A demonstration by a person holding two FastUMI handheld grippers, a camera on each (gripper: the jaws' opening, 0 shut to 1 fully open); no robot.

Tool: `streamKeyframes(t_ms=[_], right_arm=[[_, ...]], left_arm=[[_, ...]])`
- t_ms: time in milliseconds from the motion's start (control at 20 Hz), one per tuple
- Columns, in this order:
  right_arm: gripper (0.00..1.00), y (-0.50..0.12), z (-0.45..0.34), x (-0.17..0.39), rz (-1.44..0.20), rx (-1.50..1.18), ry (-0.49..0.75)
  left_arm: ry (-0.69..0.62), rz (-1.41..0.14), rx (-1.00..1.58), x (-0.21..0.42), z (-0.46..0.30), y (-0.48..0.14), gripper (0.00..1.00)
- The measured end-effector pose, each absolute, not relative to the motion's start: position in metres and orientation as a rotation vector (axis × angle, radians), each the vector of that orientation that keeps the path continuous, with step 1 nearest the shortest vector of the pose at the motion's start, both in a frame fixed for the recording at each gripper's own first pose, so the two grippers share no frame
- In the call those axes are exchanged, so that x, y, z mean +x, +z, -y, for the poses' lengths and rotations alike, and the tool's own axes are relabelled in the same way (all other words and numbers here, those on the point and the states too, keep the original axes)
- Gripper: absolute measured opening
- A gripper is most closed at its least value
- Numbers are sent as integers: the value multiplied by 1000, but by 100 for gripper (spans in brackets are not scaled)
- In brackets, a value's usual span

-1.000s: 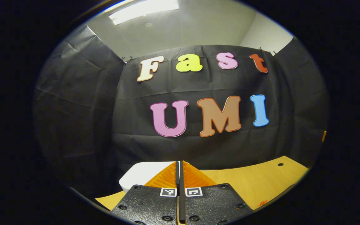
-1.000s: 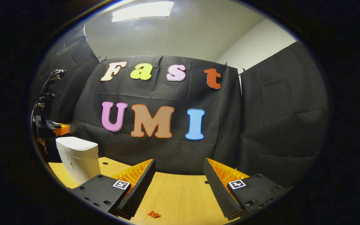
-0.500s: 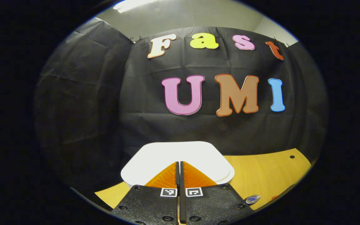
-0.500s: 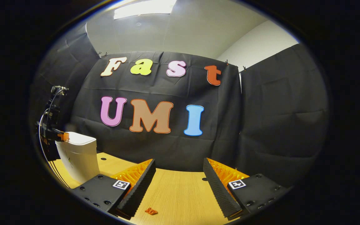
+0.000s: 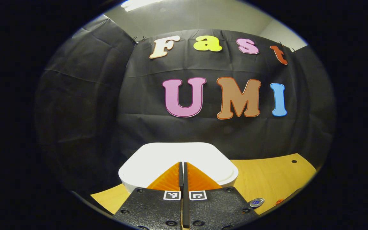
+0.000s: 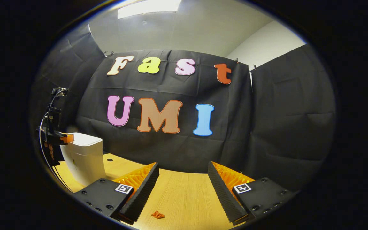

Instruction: Press the lid of the desktop garbage bin to open it, pick up the crumpled paper on the desktop and throw it into the bin, then pick up the pop can on the desktop and drop it into the bin, and finally close the garbage bin lid.

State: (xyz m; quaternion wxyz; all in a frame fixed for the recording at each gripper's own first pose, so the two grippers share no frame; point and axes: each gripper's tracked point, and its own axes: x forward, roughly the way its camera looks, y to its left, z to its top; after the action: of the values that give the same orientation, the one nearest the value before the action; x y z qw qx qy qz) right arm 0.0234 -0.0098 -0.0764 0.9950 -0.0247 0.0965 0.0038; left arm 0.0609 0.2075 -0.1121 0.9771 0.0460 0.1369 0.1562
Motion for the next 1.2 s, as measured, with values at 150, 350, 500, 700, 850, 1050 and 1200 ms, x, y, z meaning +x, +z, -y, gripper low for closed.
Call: streamKeyframes(t_ms=[150,350,500,700,850,1050,1200], right_arm=[[98,-68,1,27,-181,-5,56],[98,-64,5,31,-175,7,54],[98,-62,9,33,-163,-9,46],[98,-61,12,39,-158,-10,45],[98,-64,10,46,-159,-4,54],[98,-76,-1,63,-188,3,88],[98,-105,-12,77,-264,16,126]], left_arm=[[307,-299,175,66,-206,-106,0],[316,-248,174,68,-204,-75,0],[298,-167,134,69,-190,-42,6],[208,-118,87,57,-156,-22,34],[158,-106,87,39,-130,-17,72],[99,-95,83,14,-97,-17,91],[58,-76,42,-3,-71,-18,89]])
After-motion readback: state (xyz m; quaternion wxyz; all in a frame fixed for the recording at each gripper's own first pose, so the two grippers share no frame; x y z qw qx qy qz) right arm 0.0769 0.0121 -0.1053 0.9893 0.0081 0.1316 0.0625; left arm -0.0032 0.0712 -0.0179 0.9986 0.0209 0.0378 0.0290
